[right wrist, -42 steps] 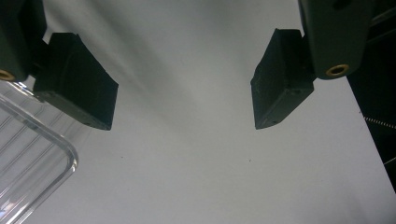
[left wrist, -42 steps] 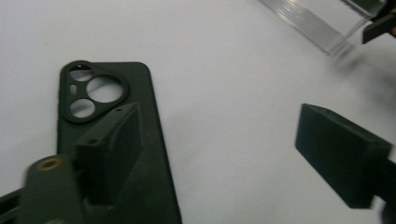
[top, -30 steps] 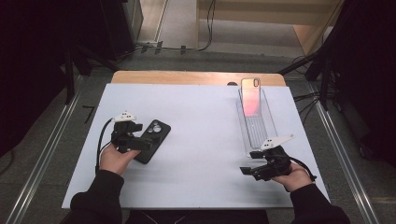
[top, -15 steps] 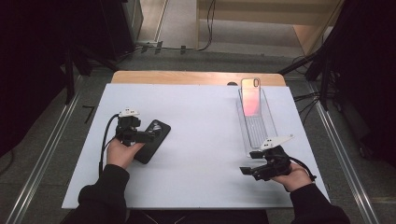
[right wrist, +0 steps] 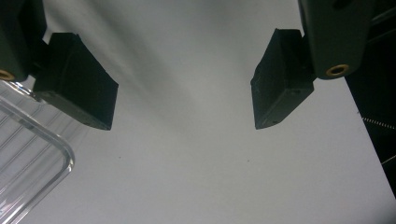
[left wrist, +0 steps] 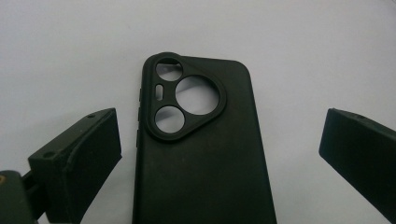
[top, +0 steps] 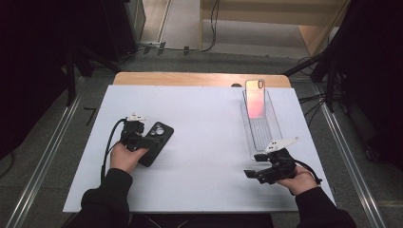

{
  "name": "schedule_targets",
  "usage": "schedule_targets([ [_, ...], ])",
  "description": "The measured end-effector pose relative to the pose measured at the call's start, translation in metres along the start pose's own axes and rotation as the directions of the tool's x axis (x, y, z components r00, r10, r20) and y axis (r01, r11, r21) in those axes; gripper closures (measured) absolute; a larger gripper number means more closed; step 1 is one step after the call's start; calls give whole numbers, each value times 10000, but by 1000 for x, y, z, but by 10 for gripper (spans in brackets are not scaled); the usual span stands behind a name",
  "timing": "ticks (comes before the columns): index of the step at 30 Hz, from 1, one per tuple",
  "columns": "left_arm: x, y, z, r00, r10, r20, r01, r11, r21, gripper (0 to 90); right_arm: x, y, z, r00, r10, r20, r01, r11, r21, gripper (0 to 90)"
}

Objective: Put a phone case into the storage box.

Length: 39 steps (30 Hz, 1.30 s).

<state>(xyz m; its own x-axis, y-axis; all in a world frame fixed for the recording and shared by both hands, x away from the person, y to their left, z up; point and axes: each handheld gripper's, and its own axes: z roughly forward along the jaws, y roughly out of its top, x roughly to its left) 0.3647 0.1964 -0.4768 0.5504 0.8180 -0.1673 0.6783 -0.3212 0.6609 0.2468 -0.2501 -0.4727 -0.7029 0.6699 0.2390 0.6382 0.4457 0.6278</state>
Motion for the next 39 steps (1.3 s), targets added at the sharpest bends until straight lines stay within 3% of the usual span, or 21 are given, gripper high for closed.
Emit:
schedule_targets([
  [19,-1,-8,14,9984,425,-372,-392,9955,868,0,0,0,0,10000,0,-8,0,10000,-12,212],
  [23,-2,-10,17,9983,422,-408,-382,9948,946,0,0,0,0,10000,-11,0,11,10000,22,212],
  [27,-5,-13,19,9965,431,-714,-383,9969,684,0,0,0,0,10000,-19,-1,19,10000,33,212],
  [33,-10,-18,21,9906,783,-1126,-731,9961,492,0,0,0,0,10000,-63,-13,63,10000,39,212],
  [38,-16,-22,24,9782,1346,-1585,-1269,9902,577,0,1,0,0,10000,-67,-25,67,10000,55,212],
  [39,-16,-23,24,9782,1303,-1617,-1241,9911,483,0,1,0,0,10000,-64,-30,64,10000,57,212],
])
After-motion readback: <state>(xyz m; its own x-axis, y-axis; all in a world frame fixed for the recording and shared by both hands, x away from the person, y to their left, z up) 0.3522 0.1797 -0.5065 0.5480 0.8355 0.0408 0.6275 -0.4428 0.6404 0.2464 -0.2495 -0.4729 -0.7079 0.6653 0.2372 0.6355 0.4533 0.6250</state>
